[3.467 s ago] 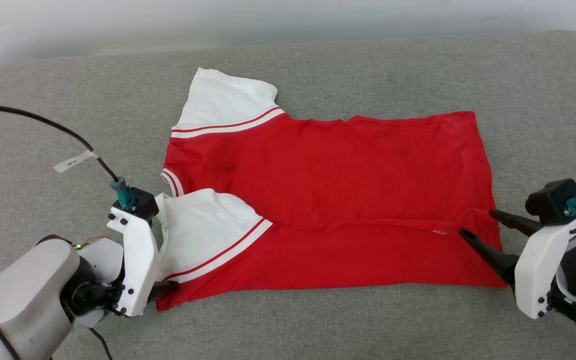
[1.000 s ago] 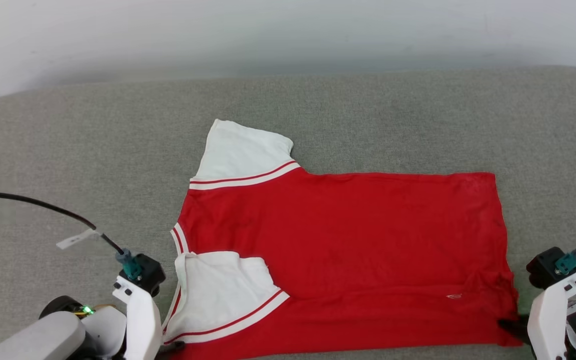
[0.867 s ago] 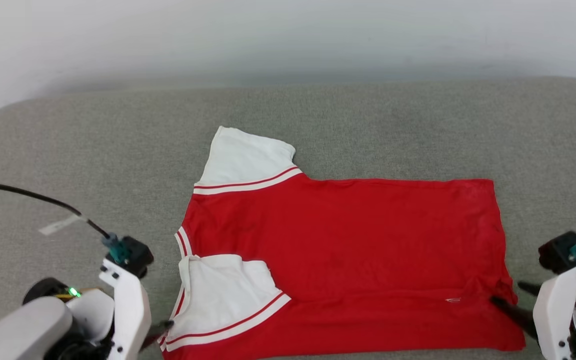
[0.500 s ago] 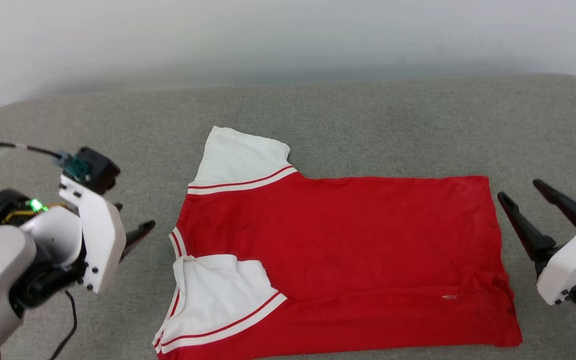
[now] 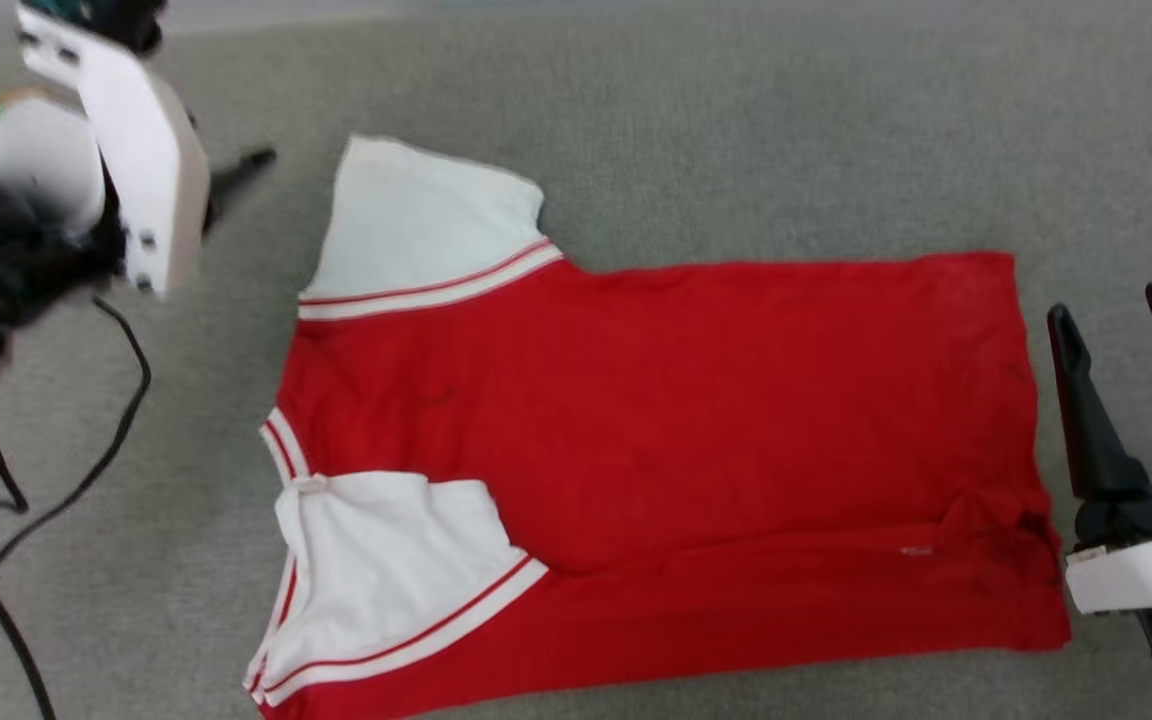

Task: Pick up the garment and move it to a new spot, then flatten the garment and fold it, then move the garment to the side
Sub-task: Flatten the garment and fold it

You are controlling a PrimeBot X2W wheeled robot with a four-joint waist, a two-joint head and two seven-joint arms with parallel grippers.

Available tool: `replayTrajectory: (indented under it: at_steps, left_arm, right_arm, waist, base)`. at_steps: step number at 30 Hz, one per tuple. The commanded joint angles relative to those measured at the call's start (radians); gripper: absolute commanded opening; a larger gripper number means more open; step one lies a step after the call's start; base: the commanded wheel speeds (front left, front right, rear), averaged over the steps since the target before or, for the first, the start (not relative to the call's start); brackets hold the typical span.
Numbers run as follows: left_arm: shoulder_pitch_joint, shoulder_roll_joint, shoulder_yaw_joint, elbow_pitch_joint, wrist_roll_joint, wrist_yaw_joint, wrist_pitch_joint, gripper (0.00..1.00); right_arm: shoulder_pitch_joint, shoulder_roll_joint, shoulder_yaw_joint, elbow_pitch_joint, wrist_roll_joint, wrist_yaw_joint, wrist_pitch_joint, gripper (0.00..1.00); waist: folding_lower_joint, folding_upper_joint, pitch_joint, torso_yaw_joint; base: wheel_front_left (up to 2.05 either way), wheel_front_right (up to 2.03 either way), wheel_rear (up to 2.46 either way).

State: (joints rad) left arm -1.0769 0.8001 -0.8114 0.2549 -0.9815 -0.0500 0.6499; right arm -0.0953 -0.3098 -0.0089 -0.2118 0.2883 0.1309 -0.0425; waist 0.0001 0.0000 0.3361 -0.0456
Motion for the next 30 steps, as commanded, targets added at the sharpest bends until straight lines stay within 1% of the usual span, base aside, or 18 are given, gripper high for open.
replayTrajectory:
  at_steps: [1,5,9,10,13,18,23,24,25,27,30]
  left_arm:
    - [-0.061,-0.015,0.009,0.029,-0.015,-0.004,0.045,1.00]
    - [-0.168,-0.052,0.019,0.083,-0.050,-0.012,0.144,1.00]
    - [-0.243,-0.081,0.005,0.126,-0.066,-0.018,0.235,1.00]
    - [-0.243,-0.081,0.005,0.126,-0.066,-0.018,0.235,1.00]
    - [-0.286,-0.101,-0.009,0.162,-0.060,-0.013,0.284,1.00]
    - [-0.318,-0.128,-0.034,0.231,-0.047,-0.022,0.321,1.00]
    - [-0.300,-0.137,-0.081,0.286,-0.025,-0.043,0.345,1.00]
    - [-0.297,-0.137,-0.086,0.292,-0.024,-0.047,0.344,0.16]
    - [-0.295,-0.136,-0.089,0.296,-0.023,-0.053,0.339,0.00]
    - [-0.295,-0.133,-0.092,0.300,-0.021,-0.061,0.325,0.00]
    - [-0.302,-0.133,-0.097,0.299,-0.017,-0.069,0.299,0.00]
  right_arm:
    - [0.003,0.019,0.001,-0.040,-0.017,0.000,0.008,1.00]
    - [-0.026,0.034,0.013,-0.095,-0.045,0.000,0.019,1.00]
    - [-0.056,0.040,0.024,-0.124,-0.055,0.000,0.024,1.00]
    - [-0.056,0.040,0.024,-0.124,-0.055,0.000,0.024,1.00]
    - [-0.077,0.040,0.031,-0.132,-0.061,0.000,0.025,1.00]
    - [-0.100,0.034,0.045,-0.121,-0.063,0.000,0.020,1.00]
    - [-0.105,0.029,0.042,-0.108,-0.063,0.000,0.014,1.00]
    - [-0.110,0.027,0.039,-0.106,-0.063,0.000,0.012,1.00]
    - [-0.115,0.026,0.035,-0.106,-0.062,0.000,0.010,1.00]
    - [-0.126,0.019,0.030,-0.106,-0.065,0.000,0.014,1.00]
    - [-0.166,-0.015,0.020,-0.114,-0.077,0.000,0.036,1.00]
  waist:
    - [-0.0001,0.0000,0.106,-0.027]
    - [-0.0001,0.0000,0.185,-0.047]
    - [-0.0001,0.0000,0.248,-0.063]
    - [-0.0001,0.0000,0.248,-0.063]
    - [-0.0001,0.0000,0.283,-0.074]
    - [-0.0001,0.0000,0.321,-0.089]
    - [-0.0001,0.0000,0.325,-0.089]
    - [-0.0001,0.0000,0.321,-0.088]
    - [-0.0001,0.0000,0.316,-0.087]
    - [-0.0001,0.0000,0.301,-0.083]
    - [-0.0001,0.0000,0.270,-0.072]
  base:
    - [0.00,0.00,0.00]
    - [0.00,0.00,0.00]
    - [0.00,0.00,0.00]
    - [0.00,0.00,0.00]
    - [0.00,0.00,0.00]
    - [0.00,0.00,0.00]
    - [0.00,0.00,0.00]
    - [0.00,0.00,0.00]
    - [0.00,0.00,0.00]
    - [0.00,0.00,0.00]
    - [0.00,0.00,0.00]
